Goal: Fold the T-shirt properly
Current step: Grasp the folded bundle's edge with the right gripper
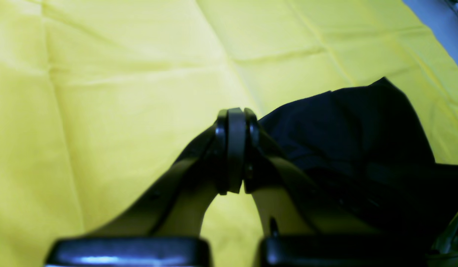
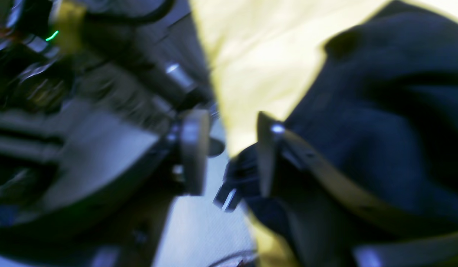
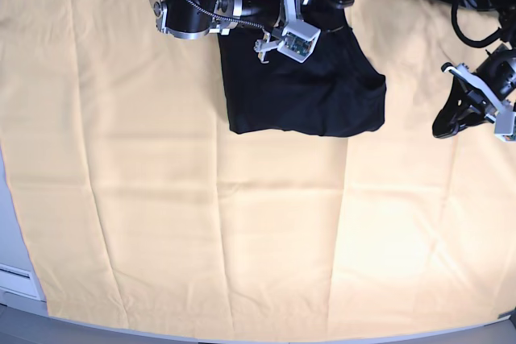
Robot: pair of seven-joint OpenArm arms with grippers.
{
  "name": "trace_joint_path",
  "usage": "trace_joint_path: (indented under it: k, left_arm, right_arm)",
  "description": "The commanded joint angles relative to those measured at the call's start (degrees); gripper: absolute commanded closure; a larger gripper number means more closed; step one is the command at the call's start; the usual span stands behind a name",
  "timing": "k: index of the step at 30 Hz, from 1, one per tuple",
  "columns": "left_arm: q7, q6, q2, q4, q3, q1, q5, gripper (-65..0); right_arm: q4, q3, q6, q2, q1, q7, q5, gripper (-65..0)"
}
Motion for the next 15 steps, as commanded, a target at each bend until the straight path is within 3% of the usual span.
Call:
trace_joint_path:
  k: [1, 5, 10, 15]
  left_arm:
    - [-1.3, -0.2, -1.4, 0.9, -0.3, -0.3, -1.8, 0.0]
    - [-1.2, -0.2, -1.6, 0.9, -0.3, 0.2, -1.7, 0.0]
    - [-1.1, -1.7, -1.5, 0.9, 1.0, 2.3, -1.7, 0.0]
    - [-1.2, -2.3, -1.6, 0.9, 3.7, 2.9, -0.5, 0.0]
  right_arm:
    - [2.1, -0.2, 0.3, -0.4, 0.2, -0.3, 2.9, -28.8]
    - [6.8, -0.1, 0.3, 0.0, 0.2, -1.2, 4.0, -28.8]
    - [9.9, -0.1, 0.3, 0.9, 0.2, 0.3, -1.3, -28.8]
    - [9.8, -0.2, 0.3, 2.4, -0.1, 1.9, -1.7, -28.9]
